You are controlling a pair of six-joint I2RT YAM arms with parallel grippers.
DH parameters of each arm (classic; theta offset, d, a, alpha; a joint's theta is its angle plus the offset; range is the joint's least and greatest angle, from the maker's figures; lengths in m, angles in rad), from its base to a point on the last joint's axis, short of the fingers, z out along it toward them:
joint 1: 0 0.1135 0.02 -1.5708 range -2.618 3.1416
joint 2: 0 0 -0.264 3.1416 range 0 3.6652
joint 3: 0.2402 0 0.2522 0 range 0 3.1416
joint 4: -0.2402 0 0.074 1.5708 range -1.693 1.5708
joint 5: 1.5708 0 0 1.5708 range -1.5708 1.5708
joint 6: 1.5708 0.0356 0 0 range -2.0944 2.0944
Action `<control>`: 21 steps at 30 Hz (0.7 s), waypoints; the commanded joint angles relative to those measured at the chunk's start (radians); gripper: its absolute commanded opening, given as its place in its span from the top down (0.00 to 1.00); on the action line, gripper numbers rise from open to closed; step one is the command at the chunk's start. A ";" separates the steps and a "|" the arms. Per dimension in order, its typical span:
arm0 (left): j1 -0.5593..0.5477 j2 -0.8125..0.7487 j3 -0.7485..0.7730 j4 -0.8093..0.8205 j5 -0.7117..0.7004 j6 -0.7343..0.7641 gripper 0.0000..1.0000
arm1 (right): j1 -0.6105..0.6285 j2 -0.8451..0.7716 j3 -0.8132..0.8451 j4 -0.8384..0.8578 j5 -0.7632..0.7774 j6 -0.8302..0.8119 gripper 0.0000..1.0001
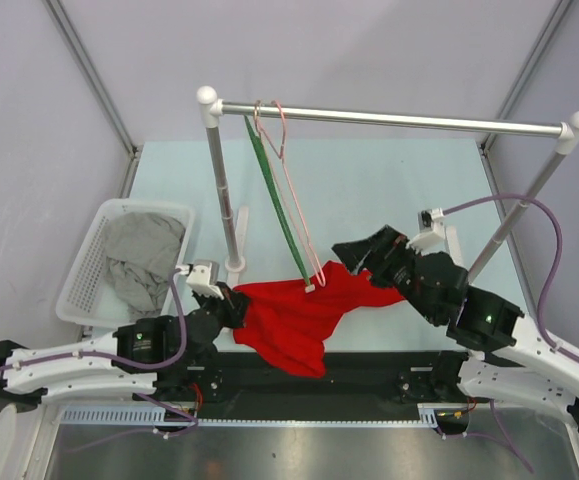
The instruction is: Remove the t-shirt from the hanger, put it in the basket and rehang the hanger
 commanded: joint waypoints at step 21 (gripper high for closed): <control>0.227 0.329 -0.034 0.019 0.544 -0.283 0.00 | -0.506 0.057 -0.578 0.235 -0.330 0.092 0.10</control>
